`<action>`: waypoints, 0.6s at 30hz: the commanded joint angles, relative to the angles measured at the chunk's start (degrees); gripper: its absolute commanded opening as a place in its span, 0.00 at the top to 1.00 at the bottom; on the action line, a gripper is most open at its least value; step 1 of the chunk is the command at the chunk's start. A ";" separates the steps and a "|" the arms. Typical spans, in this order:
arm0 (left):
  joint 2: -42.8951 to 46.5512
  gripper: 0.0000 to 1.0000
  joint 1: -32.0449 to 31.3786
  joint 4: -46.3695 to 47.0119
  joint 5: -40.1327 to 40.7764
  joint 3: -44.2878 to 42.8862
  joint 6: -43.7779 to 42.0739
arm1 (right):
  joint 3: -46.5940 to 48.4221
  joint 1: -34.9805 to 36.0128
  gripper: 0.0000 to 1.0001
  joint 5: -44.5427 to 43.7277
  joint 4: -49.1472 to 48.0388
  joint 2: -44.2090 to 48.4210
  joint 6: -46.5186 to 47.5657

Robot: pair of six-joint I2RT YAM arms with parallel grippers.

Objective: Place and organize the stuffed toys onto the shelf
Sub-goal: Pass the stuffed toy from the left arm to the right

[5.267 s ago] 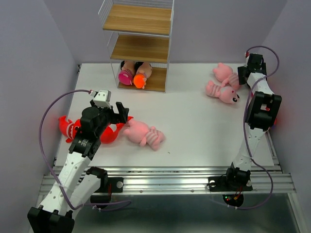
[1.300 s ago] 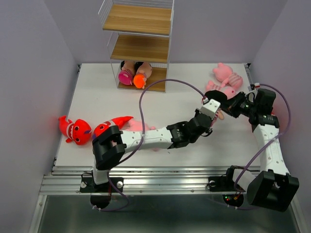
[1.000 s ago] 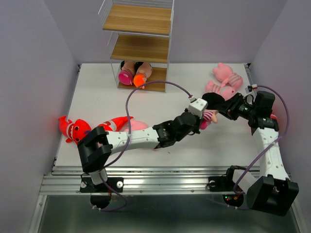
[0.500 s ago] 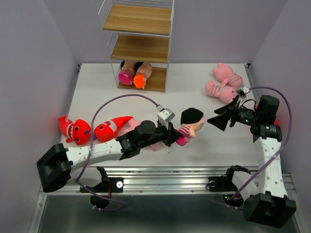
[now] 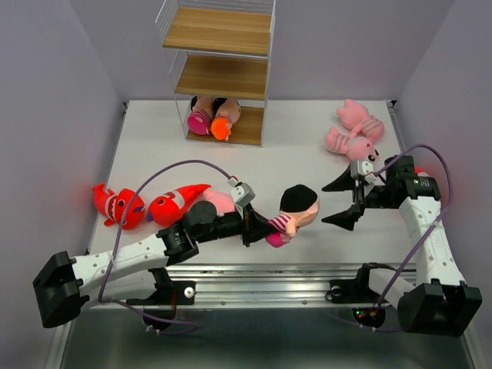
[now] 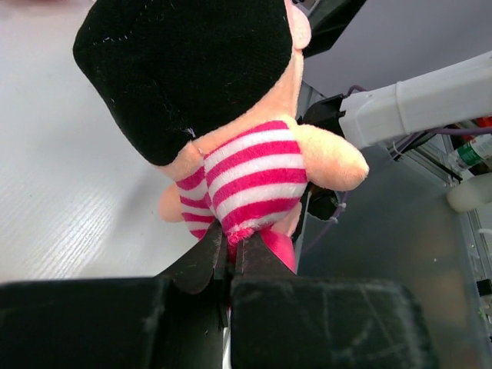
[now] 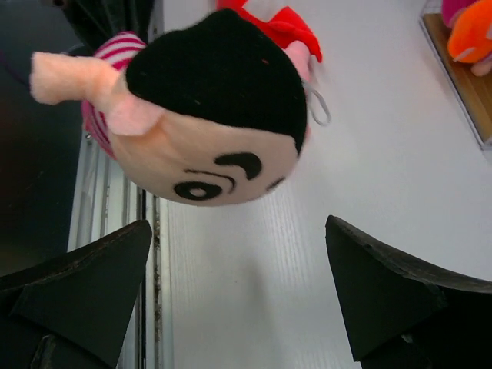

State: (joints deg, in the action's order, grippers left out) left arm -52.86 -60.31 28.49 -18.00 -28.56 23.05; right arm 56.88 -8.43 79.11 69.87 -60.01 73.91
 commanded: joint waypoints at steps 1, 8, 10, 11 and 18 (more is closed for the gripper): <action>-2.50 1.00 0.29 5.17 -3.09 -1.50 0.59 | 1.83 4.55 0.00 2.54 7.75 2.53 6.53; -8.21 1.00 0.46 9.39 -6.78 -5.36 2.09 | 0.34 5.87 0.01 2.54 -1.64 5.25 -4.19; -9.88 1.00 0.46 10.09 -7.40 -6.16 2.35 | -0.28 6.57 0.04 2.28 -4.37 5.60 -6.31; -10.24 1.00 0.37 10.35 -7.58 -6.51 2.53 | -0.54 6.58 0.06 2.01 -5.17 5.69 -7.19; -10.42 1.00 0.63 11.32 -7.58 -7.39 2.79 | -3.26 7.11 0.32 -3.43 -7.20 6.22 -7.64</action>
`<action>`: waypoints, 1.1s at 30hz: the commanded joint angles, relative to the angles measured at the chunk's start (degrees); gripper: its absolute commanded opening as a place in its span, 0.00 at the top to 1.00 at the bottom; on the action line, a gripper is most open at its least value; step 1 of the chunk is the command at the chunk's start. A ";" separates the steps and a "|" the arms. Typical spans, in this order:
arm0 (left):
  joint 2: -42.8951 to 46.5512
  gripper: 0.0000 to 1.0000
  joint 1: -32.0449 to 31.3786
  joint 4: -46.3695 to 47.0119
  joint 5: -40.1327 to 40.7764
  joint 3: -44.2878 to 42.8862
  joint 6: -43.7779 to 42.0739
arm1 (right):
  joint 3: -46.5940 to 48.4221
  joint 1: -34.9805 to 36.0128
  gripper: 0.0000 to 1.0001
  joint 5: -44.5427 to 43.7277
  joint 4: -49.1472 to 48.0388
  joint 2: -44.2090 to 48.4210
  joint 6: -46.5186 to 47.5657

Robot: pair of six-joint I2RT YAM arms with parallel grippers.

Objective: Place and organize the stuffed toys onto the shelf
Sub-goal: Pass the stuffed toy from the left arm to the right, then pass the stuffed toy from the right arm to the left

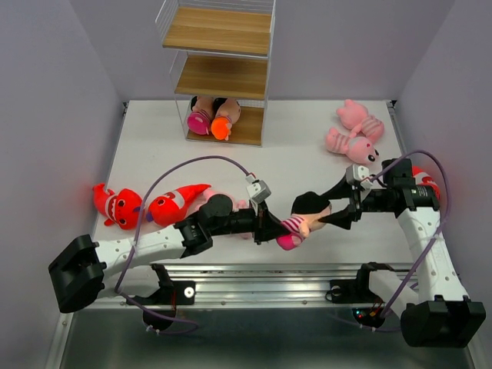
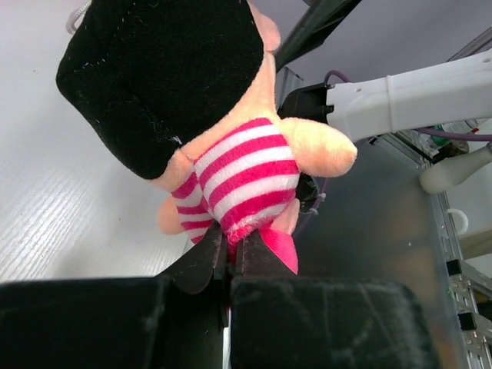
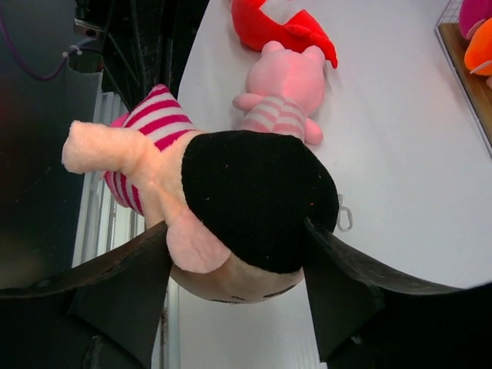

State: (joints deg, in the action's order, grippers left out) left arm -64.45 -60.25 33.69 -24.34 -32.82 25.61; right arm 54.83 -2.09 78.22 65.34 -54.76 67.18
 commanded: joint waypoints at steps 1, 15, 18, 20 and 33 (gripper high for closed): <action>1.42 1.00 0.48 6.12 -1.15 -3.04 0.23 | -1.39 0.77 0.36 -2.89 -2.94 1.15 -0.91; 5.73 0.36 0.57 -4.94 12.10 -3.21 -2.83 | -4.02 0.77 0.99 -5.08 -19.27 4.75 -24.07; 9.68 0.20 -0.56 -10.04 18.94 -4.44 -7.22 | -5.26 0.77 0.99 -8.24 -24.63 5.81 -31.11; 12.14 0.14 -1.53 -15.48 23.17 -5.58 -10.21 | -5.78 0.77 0.99 -9.83 -27.98 5.90 -34.29; 6.80 0.14 -9.45 -23.67 38.84 -8.66 -23.93 | -2.27 1.82 0.99 -17.39 -31.77 -1.40 -46.96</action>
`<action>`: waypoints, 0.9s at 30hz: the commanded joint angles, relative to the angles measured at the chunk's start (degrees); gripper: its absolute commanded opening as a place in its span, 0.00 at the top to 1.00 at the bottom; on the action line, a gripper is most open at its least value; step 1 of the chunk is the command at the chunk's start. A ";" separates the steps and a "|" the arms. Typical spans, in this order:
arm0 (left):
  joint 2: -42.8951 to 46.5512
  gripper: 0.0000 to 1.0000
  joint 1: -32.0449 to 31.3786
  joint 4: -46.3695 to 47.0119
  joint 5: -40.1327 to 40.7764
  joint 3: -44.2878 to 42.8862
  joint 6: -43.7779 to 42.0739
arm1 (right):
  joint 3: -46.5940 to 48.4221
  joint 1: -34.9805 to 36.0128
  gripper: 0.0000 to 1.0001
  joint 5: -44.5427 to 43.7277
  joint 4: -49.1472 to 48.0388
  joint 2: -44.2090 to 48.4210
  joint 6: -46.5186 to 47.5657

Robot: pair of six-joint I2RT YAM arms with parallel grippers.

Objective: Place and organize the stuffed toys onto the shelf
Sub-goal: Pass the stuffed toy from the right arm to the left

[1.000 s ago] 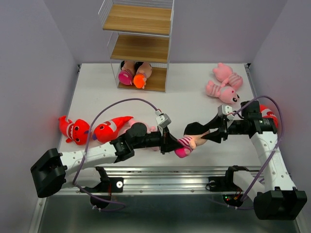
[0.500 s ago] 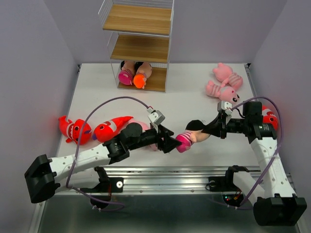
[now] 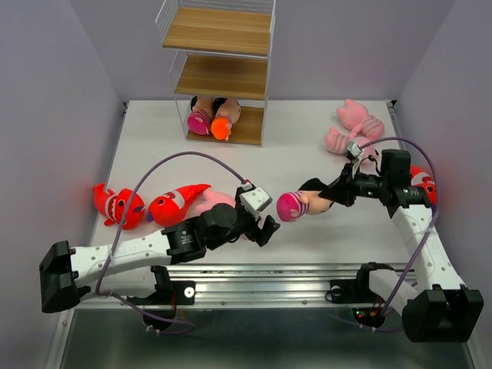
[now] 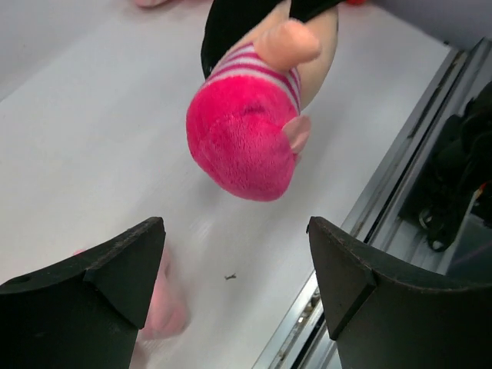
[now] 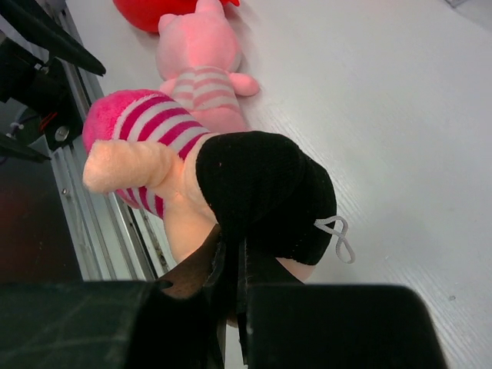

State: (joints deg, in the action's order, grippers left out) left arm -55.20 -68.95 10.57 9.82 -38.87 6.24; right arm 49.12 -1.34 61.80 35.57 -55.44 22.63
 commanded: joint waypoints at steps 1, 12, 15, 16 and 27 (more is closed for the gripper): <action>-3.50 0.14 -0.75 -0.29 4.94 -3.83 -5.35 | 3.44 1.69 0.99 -1.15 -2.00 -0.72 -2.16; -14.14 0.17 -0.75 1.47 3.01 -10.96 -7.74 | 1.77 3.37 0.99 -1.24 -2.26 0.86 -1.89; -15.90 0.29 -0.75 1.47 2.92 -11.75 -6.60 | 1.33 3.37 0.99 -1.07 -2.35 0.95 -1.80; -16.34 0.32 -0.75 1.56 2.83 -11.75 -6.42 | 1.33 3.37 0.99 -1.07 -2.35 0.95 -1.80; -17.14 1.00 -0.14 4.99 1.17 -9.73 -1.59 | 1.15 3.37 0.99 0.69 -2.44 0.42 -1.71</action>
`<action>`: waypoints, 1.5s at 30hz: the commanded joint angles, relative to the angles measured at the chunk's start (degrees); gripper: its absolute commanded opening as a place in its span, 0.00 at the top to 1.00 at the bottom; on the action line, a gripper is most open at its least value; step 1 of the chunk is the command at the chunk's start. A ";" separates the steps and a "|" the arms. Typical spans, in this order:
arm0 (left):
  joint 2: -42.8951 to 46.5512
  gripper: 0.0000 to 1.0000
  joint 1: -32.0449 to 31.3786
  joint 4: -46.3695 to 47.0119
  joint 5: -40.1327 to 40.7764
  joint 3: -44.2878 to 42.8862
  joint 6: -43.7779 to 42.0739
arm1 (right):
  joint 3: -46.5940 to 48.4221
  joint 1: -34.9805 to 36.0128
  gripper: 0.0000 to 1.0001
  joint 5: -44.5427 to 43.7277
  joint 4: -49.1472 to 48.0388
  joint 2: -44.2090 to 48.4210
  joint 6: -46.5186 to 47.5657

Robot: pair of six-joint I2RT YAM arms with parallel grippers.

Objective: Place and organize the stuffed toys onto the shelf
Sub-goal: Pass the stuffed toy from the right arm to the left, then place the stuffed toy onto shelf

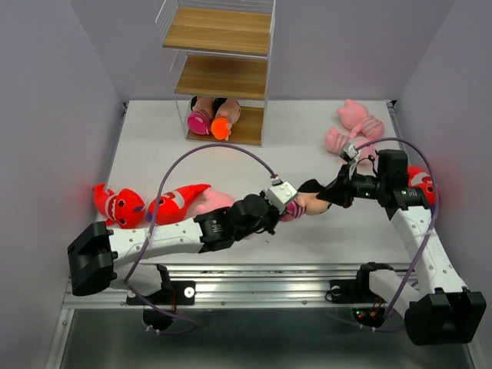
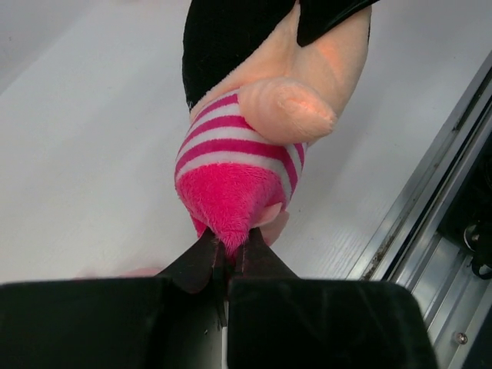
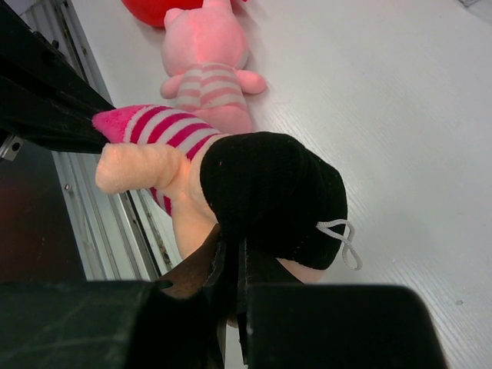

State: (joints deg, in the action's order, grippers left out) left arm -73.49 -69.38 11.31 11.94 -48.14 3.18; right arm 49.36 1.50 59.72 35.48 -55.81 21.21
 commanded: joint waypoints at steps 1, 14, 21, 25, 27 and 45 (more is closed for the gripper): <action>1.51 1.00 0.56 5.12 -1.13 0.41 1.74 | 0.82 0.52 0.99 2.77 -2.35 0.71 -0.29; 15.11 1.00 11.54 10.75 -7.55 14.90 11.31 | 4.33 1.05 0.19 1.72 -7.70 -5.70 -3.89; 23.65 1.00 17.08 6.37 -2.82 19.48 14.30 | 4.44 1.05 0.00 -8.74 -15.42 -9.22 -8.37; 24.80 1.00 19.72 4.95 -0.09 20.01 15.54 | 0.22 1.05 0.00 -8.40 -19.04 -9.75 -8.91; 24.54 1.00 21.83 4.86 0.44 20.19 16.07 | -0.32 1.05 0.00 -8.66 -19.22 -10.02 -8.21; 1.98 1.00 35.37 21.56 -1.66 11.50 25.03 | -3.22 1.05 0.00 -7.08 -19.31 -6.86 -7.24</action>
State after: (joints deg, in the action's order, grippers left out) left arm -67.53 -34.87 24.43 11.00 -31.20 25.91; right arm 46.22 2.39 51.86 18.83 -64.12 13.54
